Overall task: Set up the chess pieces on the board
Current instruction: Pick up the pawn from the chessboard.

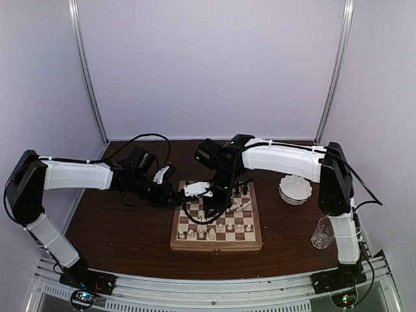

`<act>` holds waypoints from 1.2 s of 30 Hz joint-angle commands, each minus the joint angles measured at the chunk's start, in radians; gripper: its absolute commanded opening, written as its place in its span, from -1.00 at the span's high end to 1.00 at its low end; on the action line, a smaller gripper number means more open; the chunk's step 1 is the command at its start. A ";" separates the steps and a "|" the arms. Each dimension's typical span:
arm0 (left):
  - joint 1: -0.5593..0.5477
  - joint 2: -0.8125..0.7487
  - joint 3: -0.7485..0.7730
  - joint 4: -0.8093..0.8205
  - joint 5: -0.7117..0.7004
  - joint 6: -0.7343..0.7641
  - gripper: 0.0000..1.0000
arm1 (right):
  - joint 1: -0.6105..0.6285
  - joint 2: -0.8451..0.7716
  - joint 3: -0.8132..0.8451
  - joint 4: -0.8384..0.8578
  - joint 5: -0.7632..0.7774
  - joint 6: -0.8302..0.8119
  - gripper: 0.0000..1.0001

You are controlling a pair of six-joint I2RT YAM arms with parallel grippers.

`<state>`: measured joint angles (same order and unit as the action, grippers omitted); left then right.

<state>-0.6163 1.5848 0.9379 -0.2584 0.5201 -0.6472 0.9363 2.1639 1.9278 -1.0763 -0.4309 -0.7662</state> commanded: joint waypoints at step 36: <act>-0.061 0.211 -0.073 0.376 0.192 -0.282 1.00 | 0.050 0.091 0.017 0.046 0.069 -0.067 0.55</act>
<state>-0.6632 1.7779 0.8745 0.0708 0.6846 -0.9192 0.9802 2.2337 1.9404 -1.0607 -0.3920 -0.8421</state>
